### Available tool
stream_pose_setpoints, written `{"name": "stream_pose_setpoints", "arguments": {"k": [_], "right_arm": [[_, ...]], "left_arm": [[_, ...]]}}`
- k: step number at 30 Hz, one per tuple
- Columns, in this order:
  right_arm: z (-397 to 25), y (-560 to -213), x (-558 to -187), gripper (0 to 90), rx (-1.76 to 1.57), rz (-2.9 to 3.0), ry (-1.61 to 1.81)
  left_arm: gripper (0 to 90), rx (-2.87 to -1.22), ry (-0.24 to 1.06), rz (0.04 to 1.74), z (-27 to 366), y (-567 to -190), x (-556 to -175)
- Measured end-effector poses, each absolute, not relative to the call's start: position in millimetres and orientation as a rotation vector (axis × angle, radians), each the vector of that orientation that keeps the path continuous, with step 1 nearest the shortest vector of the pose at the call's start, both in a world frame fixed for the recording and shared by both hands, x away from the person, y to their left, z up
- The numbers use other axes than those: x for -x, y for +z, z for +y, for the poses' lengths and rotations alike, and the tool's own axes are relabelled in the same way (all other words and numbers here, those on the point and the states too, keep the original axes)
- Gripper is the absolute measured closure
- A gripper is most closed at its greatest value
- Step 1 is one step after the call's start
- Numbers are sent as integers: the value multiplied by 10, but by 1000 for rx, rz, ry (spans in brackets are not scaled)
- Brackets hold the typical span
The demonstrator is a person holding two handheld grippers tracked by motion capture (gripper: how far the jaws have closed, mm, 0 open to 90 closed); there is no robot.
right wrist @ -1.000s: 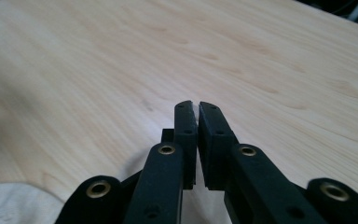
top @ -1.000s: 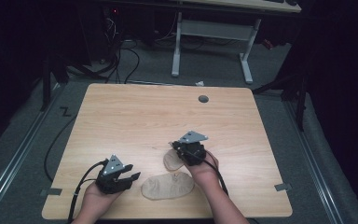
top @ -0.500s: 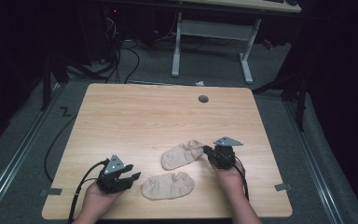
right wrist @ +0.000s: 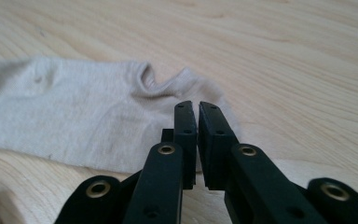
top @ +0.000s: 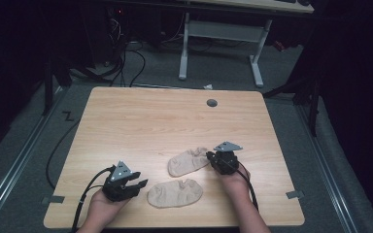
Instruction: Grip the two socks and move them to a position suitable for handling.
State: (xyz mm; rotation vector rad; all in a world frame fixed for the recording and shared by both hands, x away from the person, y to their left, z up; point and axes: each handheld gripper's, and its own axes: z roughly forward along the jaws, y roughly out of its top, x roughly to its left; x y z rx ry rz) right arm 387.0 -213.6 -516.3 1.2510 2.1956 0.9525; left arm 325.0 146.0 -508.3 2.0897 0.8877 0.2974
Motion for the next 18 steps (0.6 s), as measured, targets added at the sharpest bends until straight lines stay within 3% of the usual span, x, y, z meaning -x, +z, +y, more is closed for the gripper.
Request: {"name": "stream_pose_setpoints", "arguments": {"k": [9,12,13,18], "right_arm": [[-2069,-5240,-3713,874,-1212,2281,891],[-2029,-5235,-3625,874,-1186,2306,894],[-1978,-5238,-3582,873,-1169,2321,907],[-1755,-5247,-3541,874,-1103,2357,925]], "left_arm": [[586,-2106,255,863,1399,-5095,-3195],[614,-2133,217,792,1289,-5070,-3075],[670,-2144,208,759,1241,-5063,-3026],[709,-2259,262,699,1054,-5150,-2959]]}}
